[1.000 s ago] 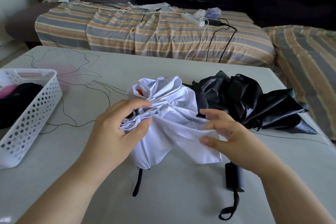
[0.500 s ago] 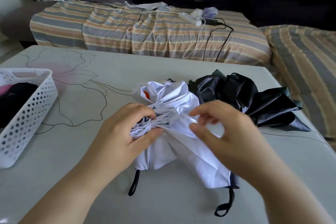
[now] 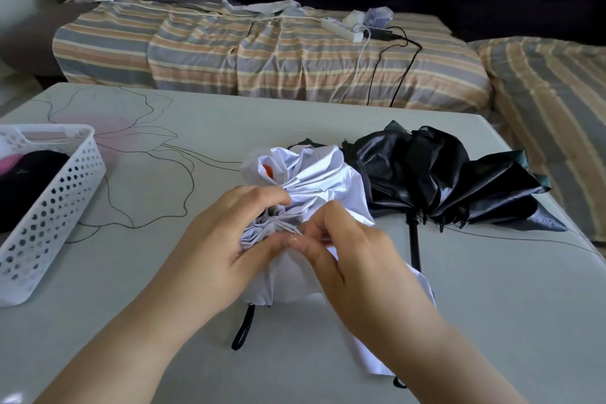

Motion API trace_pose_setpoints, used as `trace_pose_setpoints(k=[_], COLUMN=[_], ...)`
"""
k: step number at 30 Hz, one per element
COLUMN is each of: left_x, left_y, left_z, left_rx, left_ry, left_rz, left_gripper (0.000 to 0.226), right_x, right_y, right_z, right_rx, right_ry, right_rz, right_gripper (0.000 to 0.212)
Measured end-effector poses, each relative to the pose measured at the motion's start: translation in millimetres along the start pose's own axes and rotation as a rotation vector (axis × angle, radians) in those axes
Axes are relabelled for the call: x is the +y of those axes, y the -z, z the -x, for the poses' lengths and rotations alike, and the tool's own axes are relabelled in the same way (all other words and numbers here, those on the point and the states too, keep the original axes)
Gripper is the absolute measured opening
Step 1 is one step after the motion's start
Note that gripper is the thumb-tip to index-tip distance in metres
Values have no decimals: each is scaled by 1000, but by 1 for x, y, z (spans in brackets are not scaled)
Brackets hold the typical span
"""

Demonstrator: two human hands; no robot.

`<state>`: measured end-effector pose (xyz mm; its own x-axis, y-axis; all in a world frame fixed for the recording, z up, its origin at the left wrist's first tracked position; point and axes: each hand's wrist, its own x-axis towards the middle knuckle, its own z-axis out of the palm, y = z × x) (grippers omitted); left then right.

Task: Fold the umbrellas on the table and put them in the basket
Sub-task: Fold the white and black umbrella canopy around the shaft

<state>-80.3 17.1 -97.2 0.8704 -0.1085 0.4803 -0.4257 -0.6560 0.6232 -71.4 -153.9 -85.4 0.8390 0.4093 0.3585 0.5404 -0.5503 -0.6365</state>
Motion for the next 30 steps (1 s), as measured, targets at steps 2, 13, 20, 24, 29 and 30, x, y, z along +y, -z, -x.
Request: trace_pose_setpoints(k=[2, 13, 20, 24, 29, 30], left_x=[-2, -14, -4, -2, -3, -2], left_y=[1, 8, 10, 9, 7, 7], left_z=[0, -1, -3, -3, -4, -4], left_rx=[-30, -59, -123, -151, -173, -175], left_ry=[-31, -73, -141, -147, -158, -166], left_rz=[-4, -50, -116, -95, -98, -111], left_gripper=[31, 15, 23, 18, 18, 17], right_x=[2, 19, 33, 23, 23, 25], right_y=[-2, 27, 21, 20, 9, 8], right_z=[2, -2, -10, -12, -16, -18], right_rx=[-13, -4, 45, 87, 60, 94], right_ry=[-9, -274, -311, -145, -50, -79], right_rz=[-56, -320, -26, -3, 104, 73], right_gripper=[31, 18, 19, 23, 13, 5])
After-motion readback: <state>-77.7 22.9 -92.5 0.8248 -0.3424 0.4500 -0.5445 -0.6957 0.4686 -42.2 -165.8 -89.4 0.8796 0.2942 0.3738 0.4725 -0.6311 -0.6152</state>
